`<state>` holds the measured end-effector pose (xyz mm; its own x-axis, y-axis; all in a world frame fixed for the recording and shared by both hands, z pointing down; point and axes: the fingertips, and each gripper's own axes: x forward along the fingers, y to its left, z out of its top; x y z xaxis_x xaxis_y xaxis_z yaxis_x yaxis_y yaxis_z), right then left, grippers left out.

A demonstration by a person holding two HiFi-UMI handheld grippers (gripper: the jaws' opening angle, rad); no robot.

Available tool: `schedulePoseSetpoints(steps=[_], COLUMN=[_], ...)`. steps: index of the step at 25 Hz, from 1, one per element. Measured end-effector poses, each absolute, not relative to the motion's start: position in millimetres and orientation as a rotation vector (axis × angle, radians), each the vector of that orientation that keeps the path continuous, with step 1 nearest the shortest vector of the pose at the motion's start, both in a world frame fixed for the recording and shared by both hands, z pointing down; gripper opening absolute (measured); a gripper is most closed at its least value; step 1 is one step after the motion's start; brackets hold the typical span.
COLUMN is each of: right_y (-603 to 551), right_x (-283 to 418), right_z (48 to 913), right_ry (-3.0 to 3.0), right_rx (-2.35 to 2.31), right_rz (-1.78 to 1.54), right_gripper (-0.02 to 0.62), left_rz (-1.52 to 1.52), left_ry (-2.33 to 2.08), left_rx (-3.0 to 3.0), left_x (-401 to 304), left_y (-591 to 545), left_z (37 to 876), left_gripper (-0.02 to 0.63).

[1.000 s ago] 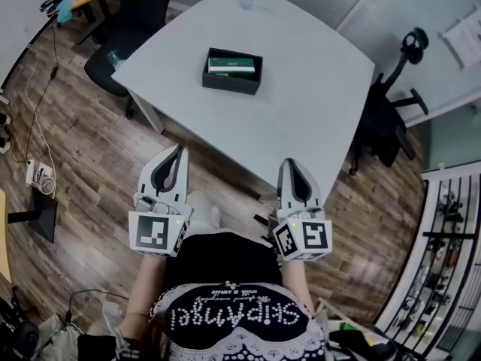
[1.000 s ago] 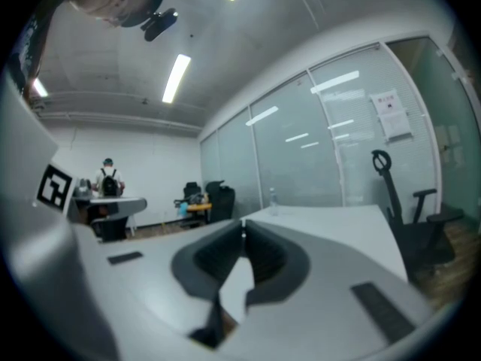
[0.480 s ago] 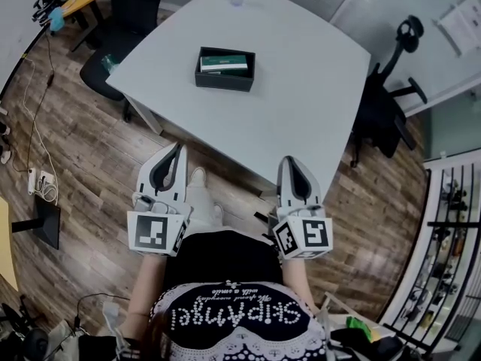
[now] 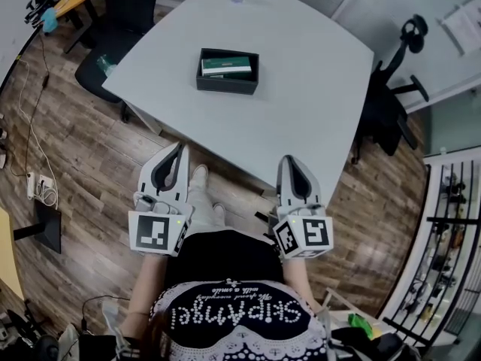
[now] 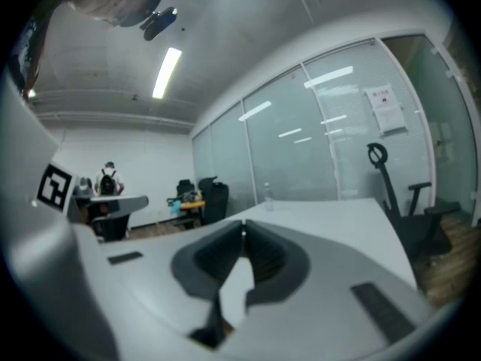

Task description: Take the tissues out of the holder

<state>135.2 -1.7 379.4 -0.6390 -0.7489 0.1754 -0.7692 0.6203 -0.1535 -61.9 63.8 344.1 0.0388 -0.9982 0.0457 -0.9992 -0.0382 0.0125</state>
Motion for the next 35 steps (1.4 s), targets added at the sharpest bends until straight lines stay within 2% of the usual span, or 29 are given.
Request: schedulePoseSetpoints(steps=[14, 35], right_y=[-97.2, -142.4], right_x=[68.9, 27.1], right_z=[362.0, 383.7], right_ry=[-2.677, -2.532], right_rx=[1.404, 1.575], right_rz=[0.301, 0.363], right_gripper=[0.035, 0.035], left_rz=[0.022, 0.064], left_ry=[-2.057, -1.818], left_rx=[2.287, 2.394], left_x=[-142.6, -184.4], left_y=[-40.7, -123.2], left_z=[341.9, 364.1], left_gripper=[0.031, 0.031])
